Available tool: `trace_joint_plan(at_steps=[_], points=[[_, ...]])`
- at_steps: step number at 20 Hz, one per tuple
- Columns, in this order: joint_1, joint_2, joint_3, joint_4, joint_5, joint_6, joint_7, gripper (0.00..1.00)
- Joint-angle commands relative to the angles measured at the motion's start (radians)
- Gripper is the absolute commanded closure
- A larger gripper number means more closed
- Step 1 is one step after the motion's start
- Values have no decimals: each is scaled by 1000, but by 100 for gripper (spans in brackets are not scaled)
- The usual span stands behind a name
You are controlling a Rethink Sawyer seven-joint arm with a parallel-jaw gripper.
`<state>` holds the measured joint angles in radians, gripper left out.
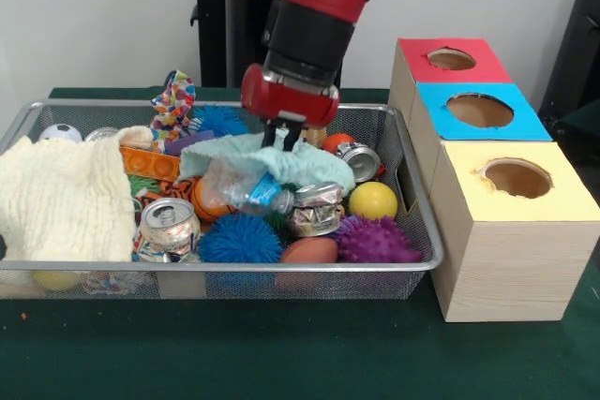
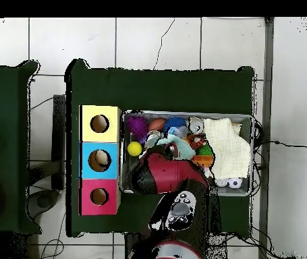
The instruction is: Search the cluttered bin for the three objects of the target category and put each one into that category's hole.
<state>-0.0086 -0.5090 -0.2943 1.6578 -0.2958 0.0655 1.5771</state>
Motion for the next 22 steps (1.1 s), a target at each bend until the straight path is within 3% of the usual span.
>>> trace_joint_plan(at_steps=[1,6,13,16,18,22], points=[[22,-209,14,47,44,238,103,100],[35,-228,20,61,45,271,133,100],[-17,-206,108,124,118,337,154,100],[-78,-186,180,210,249,486,192,100],[-98,-174,209,243,265,408,194,100],[-79,-164,191,272,248,257,207,100]])
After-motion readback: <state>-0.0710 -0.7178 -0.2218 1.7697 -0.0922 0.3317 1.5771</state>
